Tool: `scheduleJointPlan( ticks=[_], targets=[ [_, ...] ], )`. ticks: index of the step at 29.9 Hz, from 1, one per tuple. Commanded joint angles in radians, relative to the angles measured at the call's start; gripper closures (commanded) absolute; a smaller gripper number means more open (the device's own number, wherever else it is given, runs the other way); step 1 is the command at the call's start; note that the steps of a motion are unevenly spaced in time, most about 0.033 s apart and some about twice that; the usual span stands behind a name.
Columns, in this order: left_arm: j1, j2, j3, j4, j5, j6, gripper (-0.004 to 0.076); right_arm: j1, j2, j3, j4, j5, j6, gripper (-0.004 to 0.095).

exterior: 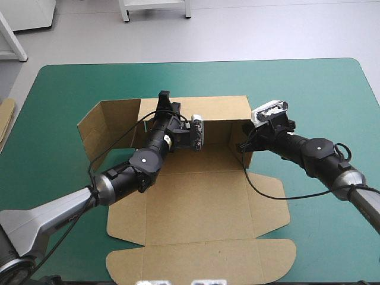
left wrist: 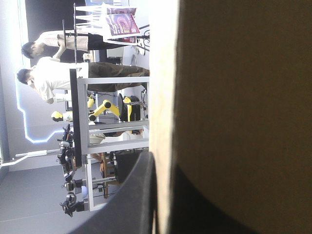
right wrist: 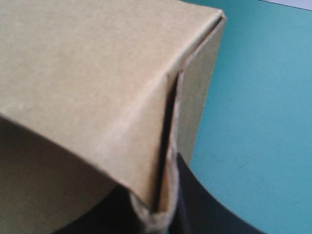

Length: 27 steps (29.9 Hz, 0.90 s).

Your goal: Fold the box

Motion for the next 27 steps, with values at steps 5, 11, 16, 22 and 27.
scheduleJointPlan(
  ticks=[5,11,16,22,27],
  targets=[
    [-0.009,-0.063,-0.035,0.036,-0.024,-0.014,0.0633,0.008,-0.032,-0.037,0.017,0.115,-0.023,0.0926],
    [-0.088,-0.136,-0.035,0.009,-0.061,-0.021,0.0339,0.008,-0.032,-0.037,0.036,0.077,0.005,0.0925],
    [-0.187,-0.164,-0.035,-0.139,-0.064,-0.010,0.0281,0.008,-0.032,-0.037,0.034,0.053,0.029,0.0925],
    [-0.291,-0.185,-0.035,-0.184,-0.070,-0.016,0.0281,0.008,-0.032,-0.037,0.032,0.034,0.029,0.0925],
    [-0.336,-0.250,-0.036,-0.250,-0.091,-0.047,0.0281,0.008,-0.032,-0.037,0.032,0.005,0.033,0.0925]
  ],
)
